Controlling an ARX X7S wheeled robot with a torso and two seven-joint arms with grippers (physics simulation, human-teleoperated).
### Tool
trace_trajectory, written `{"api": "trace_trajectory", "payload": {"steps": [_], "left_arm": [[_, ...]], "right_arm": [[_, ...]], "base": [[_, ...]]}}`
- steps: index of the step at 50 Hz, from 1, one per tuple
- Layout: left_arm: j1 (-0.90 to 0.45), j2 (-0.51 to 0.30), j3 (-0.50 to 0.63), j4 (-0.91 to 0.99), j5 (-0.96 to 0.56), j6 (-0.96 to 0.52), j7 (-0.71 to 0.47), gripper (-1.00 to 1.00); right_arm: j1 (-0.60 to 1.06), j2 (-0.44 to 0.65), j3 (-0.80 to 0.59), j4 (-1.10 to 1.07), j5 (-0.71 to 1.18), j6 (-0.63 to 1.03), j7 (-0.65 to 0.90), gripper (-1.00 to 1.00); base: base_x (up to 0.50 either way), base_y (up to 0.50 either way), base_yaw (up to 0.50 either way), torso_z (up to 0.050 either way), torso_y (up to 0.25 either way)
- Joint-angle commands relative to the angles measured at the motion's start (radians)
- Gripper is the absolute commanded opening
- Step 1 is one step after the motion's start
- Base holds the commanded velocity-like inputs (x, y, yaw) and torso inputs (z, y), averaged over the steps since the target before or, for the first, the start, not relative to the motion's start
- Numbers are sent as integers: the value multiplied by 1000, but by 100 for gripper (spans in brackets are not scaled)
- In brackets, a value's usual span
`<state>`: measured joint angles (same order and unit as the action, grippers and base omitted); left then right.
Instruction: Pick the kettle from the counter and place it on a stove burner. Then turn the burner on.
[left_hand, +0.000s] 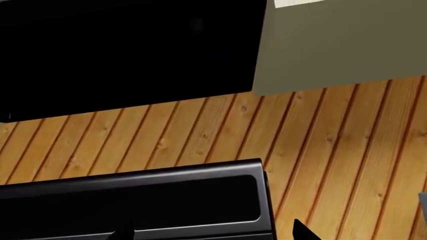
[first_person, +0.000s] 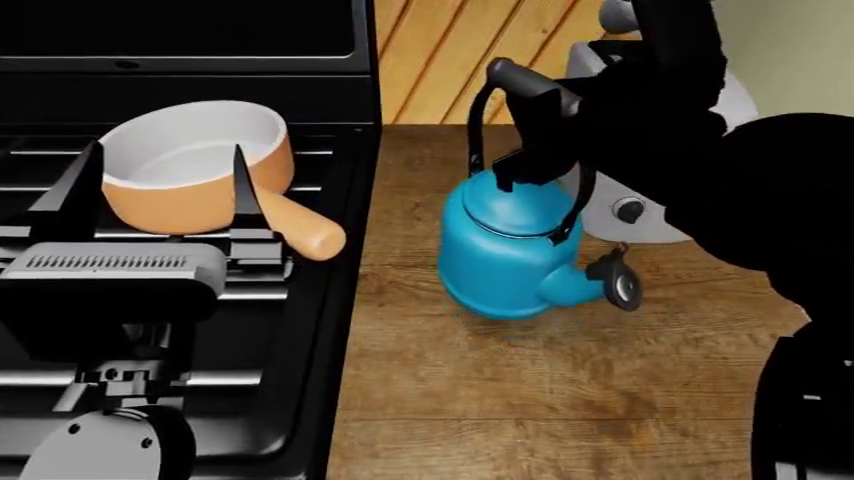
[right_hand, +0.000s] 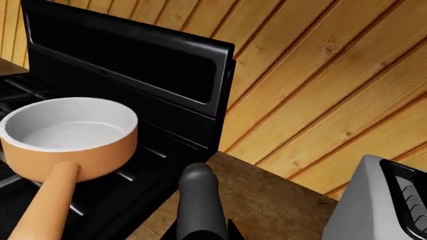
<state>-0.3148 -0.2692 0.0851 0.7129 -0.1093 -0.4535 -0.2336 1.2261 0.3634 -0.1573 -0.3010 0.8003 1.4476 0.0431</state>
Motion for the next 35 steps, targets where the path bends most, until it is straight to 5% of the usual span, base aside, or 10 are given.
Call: {"api": "trace_trajectory", "payload": {"steps": [1, 18, 35], "left_arm": [[0, -5, -3, 5, -7, -3, -7, 100], [1, -14, -10, 22, -17, -9, -16, 100], [1, -21, -13, 25, -27, -9, -24, 100]], "right_arm": [[55, -13, 73, -32, 35, 35, 34, -100], [141, 13, 135, -110, 347, 112, 269, -100], [150, 53, 63, -104, 411, 64, 309, -100]], "base": [[0, 0, 0, 0, 0], [0, 0, 0, 0, 1], [-492, 262, 0, 0, 0]]}}
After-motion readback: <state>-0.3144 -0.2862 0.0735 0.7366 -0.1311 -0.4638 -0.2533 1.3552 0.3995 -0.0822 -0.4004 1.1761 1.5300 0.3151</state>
